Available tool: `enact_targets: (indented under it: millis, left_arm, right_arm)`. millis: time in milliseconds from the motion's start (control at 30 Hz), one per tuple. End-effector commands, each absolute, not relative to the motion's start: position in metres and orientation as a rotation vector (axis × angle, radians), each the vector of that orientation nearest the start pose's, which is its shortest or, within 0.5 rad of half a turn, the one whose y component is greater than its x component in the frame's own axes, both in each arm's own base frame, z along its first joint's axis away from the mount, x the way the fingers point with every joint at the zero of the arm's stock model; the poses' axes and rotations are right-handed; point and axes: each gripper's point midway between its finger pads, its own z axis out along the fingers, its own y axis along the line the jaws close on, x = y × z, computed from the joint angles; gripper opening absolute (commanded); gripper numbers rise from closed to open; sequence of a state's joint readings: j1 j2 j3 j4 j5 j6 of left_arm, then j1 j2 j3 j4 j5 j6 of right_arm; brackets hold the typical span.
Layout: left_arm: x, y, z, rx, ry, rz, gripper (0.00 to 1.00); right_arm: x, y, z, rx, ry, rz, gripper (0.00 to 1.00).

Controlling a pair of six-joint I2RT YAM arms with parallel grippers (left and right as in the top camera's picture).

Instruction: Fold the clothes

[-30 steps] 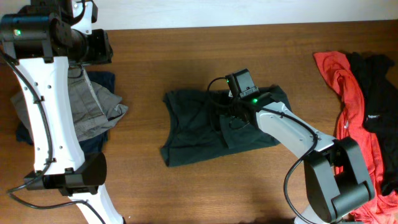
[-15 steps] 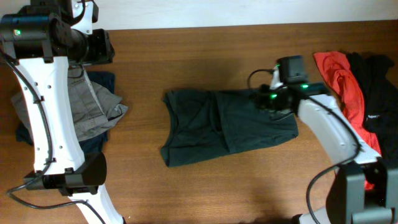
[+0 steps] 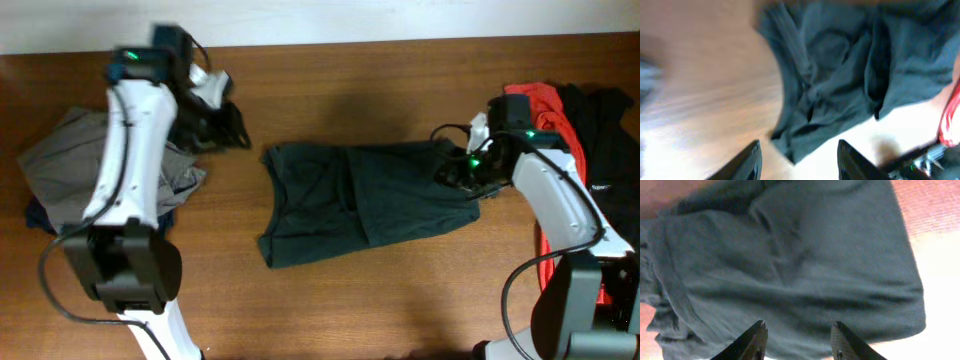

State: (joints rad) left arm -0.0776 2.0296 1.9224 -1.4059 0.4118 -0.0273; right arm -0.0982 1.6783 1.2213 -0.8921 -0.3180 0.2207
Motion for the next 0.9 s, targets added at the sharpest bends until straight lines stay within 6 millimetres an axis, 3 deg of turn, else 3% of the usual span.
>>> enact_targets:
  millis: [0,33,133,333,533,667,800,867]
  left_arm:
    - [0.365,-0.135,0.113,0.153,3.093,-0.889,0.48]
    - [0.36,-0.138,0.103,0.16,3.105,-0.902,0.49]
    - [0.347,-0.14,0.065,0.204,3.146,-0.818,0.62]
    - [0.34,-0.137,0.023,0.209,3.139,-0.744,0.69]
    - [0.336,-0.145,0.008,0.205,3.1,-0.825,0.75]
    - [0.336,-0.17,0.008,0.257,3.039,-0.982,0.75]
    - [0.33,-0.189,0.004,0.327,3.038,-0.996,0.75]
    - [0.328,-0.196,-0.002,0.349,3.051,-0.961,0.69]
  right_arm:
    - [0.346,0.009,0.101,0.355,2.856,0.509,0.47]
    - [0.343,0.006,0.1,0.356,2.863,0.518,0.47]
    - [0.338,-0.003,0.1,0.376,2.872,0.531,0.47]
    - [0.334,-0.003,0.102,0.345,2.87,0.588,0.47]
    - [0.334,-0.003,0.102,0.346,2.873,0.589,0.48]
    - [0.333,-0.003,0.102,0.347,2.874,0.59,0.48]
    - [0.332,-0.003,0.102,0.351,2.879,0.592,0.47]
    - [0.331,-0.002,0.102,0.352,2.883,0.598,0.48]
